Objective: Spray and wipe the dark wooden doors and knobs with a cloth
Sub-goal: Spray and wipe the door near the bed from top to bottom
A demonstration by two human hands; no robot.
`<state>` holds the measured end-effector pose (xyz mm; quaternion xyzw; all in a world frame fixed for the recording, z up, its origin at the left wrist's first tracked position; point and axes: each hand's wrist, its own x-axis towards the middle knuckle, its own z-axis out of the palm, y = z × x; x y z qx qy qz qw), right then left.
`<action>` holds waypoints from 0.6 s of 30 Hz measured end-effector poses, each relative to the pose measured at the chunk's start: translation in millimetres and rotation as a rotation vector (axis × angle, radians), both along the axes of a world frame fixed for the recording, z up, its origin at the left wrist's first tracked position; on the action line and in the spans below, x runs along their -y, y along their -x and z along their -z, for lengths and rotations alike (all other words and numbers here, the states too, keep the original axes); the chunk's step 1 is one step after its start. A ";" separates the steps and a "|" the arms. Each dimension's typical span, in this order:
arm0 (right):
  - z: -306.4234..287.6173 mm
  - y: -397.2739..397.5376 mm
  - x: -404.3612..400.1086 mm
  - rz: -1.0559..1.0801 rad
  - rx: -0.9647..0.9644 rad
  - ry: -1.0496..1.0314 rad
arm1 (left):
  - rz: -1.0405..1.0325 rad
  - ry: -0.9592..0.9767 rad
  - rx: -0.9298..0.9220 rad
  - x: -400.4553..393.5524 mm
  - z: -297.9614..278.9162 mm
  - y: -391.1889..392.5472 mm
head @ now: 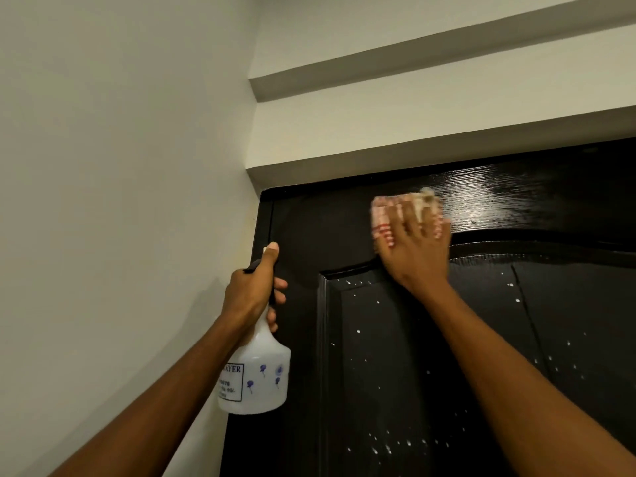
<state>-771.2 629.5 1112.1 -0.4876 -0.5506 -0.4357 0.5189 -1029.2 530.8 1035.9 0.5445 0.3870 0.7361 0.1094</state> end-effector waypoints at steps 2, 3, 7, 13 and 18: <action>8.7 -6.7 0.2 -0.026 -0.167 0.007 | -0.005 0.012 0.003 1.5 3.0 1.1; 11.8 -0.7 -1.3 -0.028 -0.195 0.003 | -0.007 0.021 0.005 1.5 4.4 2.8; 21.4 50.3 -3.8 -0.067 -0.042 0.007 | 0.033 0.042 0.010 2.0 7.1 13.0; 36.9 96.4 -16.9 0.042 0.766 0.176 | 0.021 0.010 0.008 1.2 11.3 23.3; -10.4 82.4 -7.5 0.069 0.579 0.131 | 0.043 -0.052 0.033 9.9 4.1 28.0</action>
